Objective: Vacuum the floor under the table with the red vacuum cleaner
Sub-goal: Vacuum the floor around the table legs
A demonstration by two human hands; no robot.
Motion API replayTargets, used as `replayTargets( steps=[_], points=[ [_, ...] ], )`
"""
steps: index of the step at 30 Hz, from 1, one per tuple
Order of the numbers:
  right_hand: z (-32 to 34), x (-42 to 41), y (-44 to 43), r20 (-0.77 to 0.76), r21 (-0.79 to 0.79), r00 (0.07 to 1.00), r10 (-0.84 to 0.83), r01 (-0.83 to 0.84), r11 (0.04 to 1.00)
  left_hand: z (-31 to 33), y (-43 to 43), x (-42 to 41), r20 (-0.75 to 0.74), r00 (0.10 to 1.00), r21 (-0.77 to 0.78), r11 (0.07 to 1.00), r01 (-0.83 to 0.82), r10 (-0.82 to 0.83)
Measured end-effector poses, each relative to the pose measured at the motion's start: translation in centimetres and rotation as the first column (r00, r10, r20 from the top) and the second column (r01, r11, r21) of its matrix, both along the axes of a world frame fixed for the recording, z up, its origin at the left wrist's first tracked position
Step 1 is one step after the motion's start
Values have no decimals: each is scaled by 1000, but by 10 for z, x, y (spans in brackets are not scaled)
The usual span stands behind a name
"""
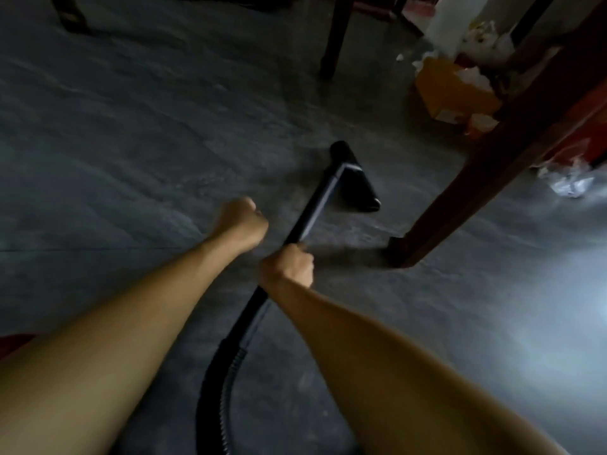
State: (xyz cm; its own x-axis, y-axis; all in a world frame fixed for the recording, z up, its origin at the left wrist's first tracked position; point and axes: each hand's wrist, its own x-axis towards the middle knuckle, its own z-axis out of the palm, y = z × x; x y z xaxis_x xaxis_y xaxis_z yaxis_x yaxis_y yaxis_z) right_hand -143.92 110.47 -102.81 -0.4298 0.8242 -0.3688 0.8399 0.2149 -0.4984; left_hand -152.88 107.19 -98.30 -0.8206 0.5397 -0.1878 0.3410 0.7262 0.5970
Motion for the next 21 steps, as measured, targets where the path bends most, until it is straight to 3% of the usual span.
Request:
replayTargets(
  steps=[3,6,12,15,17,21],
  points=[
    [17,-31,-46,-20,-26,997,79,-79,997,7,-19,-34,-39,986,-27,986,-162,161],
    [21,-42,-44,34,81,984,175,-178,981,8,-55,-45,-62,986,-60,986,-159,155],
    [31,-24,26,236,255,968,89,-151,955,11,-107,-53,-19,992,-29,992,-126,126],
    [40,-47,32,144,195,988,59,-87,977,12,-125,-61,-49,989,-32,990,-138,136],
    [40,-75,11,84,184,989,120,-134,974,15,-138,-68,-63,985,-69,984,-163,159],
    [31,-129,-60,122,179,930,347,-364,914,23,-164,-84,-102,959,-124,953,-276,264]
  ],
)
